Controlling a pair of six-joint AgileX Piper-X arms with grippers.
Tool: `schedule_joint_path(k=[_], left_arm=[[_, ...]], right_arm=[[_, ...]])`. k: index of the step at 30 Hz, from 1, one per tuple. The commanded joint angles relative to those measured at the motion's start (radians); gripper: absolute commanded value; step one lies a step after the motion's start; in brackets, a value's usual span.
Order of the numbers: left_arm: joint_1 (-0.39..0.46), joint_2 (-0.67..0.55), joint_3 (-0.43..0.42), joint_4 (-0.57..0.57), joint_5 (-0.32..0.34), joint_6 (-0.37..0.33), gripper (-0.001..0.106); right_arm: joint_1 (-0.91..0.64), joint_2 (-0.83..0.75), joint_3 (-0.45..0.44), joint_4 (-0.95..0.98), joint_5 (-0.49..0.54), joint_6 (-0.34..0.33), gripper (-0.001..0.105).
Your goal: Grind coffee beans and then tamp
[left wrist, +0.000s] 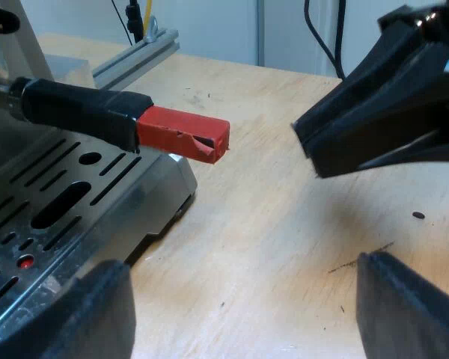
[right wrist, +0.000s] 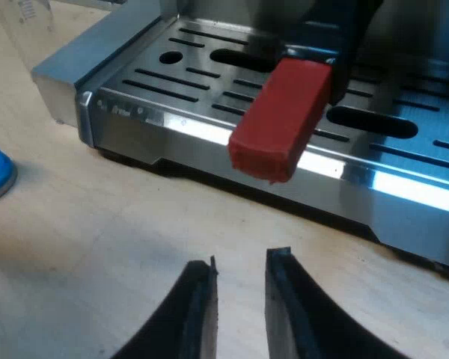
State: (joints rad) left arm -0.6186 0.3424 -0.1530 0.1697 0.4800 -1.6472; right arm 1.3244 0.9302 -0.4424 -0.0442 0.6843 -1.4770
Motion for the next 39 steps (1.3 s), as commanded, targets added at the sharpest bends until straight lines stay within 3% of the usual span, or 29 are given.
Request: schedule_joint_path(k=[1, 7, 13, 20, 29, 39], left_arm=[[-0.004, 0.002, -0.001, -0.018, 0.008, -0.012, 0.064], [-0.004, 0.002, -0.001, -0.018, 0.008, -0.012, 0.064], [-0.004, 0.002, -0.001, -0.018, 0.008, -0.012, 0.064], [-0.004, 0.002, -0.001, -0.018, 0.008, -0.012, 0.064], [-0.004, 0.002, -0.001, -0.018, 0.008, -0.012, 0.064], [-0.004, 0.002, -0.001, -0.018, 0.008, -0.012, 0.064]], right_arm=[[0.001, 0.034, 0.000, -0.055, 0.042, -0.008, 0.019], [0.001, 0.101, 0.000, -0.133, 0.081, -0.008, 0.019], [0.001, 0.178, 0.000, -0.241, 0.198, -0.008, 0.019], [-0.036, 0.223, 0.000, -0.316, 0.184, -0.008, 0.019], [-0.077, 0.263, 0.000, -0.346, 0.092, -0.019, 0.019], [-0.079, 0.266, 0.000, -0.413, 0.210, -0.029, 0.019]])
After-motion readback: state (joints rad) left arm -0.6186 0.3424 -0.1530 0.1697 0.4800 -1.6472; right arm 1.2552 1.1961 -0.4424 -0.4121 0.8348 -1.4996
